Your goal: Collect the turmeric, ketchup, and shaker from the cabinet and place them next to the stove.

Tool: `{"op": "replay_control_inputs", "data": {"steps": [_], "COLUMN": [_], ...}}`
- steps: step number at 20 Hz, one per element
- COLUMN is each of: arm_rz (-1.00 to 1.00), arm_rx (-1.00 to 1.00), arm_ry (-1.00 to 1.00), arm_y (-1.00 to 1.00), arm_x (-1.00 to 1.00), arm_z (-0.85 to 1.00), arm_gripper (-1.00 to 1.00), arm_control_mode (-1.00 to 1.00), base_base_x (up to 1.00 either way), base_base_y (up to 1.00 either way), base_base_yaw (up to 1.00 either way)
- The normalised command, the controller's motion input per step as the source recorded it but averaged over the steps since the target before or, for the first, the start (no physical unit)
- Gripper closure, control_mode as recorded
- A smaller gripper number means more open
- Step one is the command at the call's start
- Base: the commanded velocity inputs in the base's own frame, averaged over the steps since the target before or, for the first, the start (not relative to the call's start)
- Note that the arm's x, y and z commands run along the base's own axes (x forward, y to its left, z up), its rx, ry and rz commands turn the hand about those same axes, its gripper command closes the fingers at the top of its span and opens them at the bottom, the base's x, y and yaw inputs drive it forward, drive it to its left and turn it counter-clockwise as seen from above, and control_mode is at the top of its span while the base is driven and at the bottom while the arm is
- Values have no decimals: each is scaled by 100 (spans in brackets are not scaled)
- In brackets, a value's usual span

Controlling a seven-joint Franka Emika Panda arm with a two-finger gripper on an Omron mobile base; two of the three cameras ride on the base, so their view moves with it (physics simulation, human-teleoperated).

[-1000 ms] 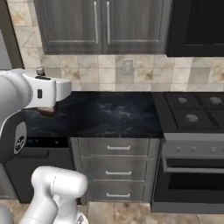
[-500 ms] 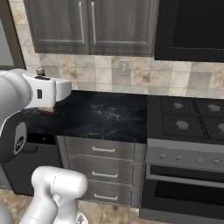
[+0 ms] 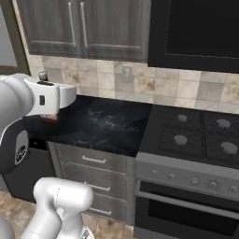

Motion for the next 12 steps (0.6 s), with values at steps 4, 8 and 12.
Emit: {"op": "replay_control_inputs", "data": {"steps": [4, 8, 12], "arm_rz": [0, 0, 0], "arm_rx": [0, 0, 0], "arm_ry": [0, 0, 0], "arm_y": [0, 0, 0], "arm_x": [0, 0, 0], "arm_z": [0, 0, 0], "arm_gripper": [100, 100, 100], "arm_control_mode": [100, 100, 100], "base_base_x": [34, 29, 0], "base_base_y": [-52, -40, -50], "base_base_yaw": [19, 5, 0]}}
